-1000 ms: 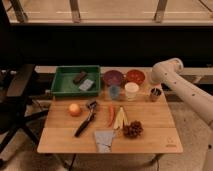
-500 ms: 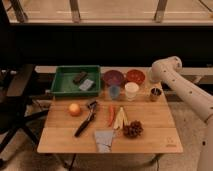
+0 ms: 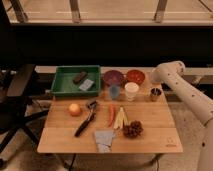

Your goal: Stack bowls on top of each other

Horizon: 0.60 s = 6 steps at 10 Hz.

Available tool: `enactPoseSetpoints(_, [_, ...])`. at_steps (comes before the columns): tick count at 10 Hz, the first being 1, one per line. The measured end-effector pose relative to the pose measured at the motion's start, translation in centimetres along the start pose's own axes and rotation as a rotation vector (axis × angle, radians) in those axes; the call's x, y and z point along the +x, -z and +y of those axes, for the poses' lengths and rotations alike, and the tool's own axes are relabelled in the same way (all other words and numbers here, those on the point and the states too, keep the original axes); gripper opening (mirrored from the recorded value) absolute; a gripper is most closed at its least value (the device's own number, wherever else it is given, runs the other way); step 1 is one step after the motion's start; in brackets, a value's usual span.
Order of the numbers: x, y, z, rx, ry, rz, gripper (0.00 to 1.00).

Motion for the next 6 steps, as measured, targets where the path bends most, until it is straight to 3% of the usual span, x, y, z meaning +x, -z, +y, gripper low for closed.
enactPoseSetpoints(3, [0.9,-0.8,-0.7,0.024,0.026,0.005,0.65])
enactPoseSetpoints(6, [0.5,-2.7,-0.9,0.01,0.055,-0.03,0.65])
